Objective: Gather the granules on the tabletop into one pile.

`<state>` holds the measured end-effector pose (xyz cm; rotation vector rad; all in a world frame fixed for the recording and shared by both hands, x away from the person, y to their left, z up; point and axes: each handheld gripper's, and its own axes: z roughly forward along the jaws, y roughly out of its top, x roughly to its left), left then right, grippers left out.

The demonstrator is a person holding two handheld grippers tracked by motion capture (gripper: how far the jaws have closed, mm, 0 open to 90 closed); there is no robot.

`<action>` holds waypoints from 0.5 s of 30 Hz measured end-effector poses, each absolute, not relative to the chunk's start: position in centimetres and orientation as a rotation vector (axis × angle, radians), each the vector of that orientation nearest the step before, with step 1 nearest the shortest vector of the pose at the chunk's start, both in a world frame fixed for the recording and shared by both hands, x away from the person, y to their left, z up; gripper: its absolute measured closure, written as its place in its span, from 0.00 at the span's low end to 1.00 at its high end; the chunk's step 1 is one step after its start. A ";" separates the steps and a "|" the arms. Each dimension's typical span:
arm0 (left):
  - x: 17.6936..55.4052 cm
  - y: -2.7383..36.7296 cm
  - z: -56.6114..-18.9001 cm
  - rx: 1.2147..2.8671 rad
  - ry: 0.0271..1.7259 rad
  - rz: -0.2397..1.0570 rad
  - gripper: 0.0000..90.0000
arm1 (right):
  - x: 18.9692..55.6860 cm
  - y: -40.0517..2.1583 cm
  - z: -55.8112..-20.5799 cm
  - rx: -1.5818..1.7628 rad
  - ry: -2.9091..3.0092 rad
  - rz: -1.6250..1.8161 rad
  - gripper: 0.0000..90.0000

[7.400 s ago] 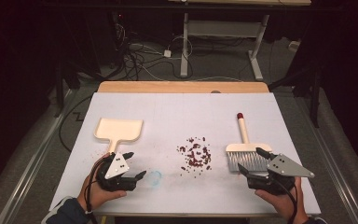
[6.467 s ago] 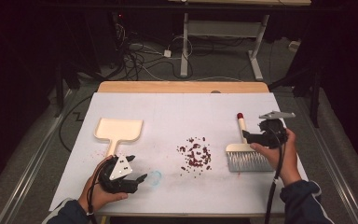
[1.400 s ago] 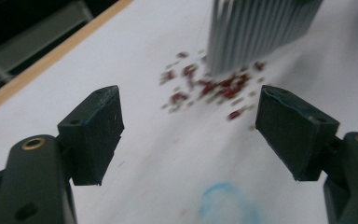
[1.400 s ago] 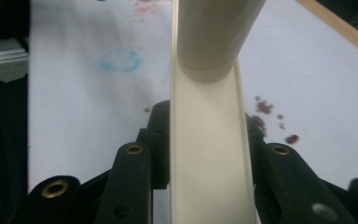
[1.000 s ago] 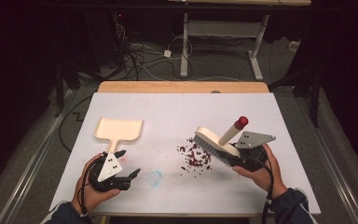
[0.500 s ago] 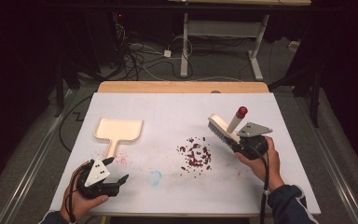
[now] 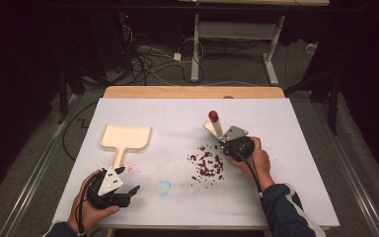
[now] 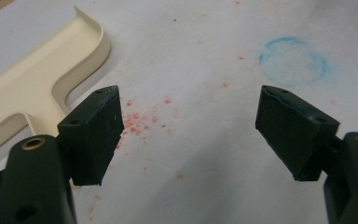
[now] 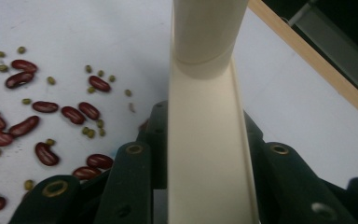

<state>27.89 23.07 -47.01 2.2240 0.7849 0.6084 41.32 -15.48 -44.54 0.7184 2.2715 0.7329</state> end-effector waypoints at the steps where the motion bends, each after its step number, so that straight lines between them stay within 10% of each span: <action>1: 27.9 23.0 -47.1 2.230 0.784 0.606 0.25 | 41.3 -15.2 -44.6 0.712 2.280 0.752 0.76; 15: 27.8 22.9 -47.3 2.266 0.762 0.600 0.25 | 39.1 -13.6 -44.8 0.531 2.422 0.999 0.75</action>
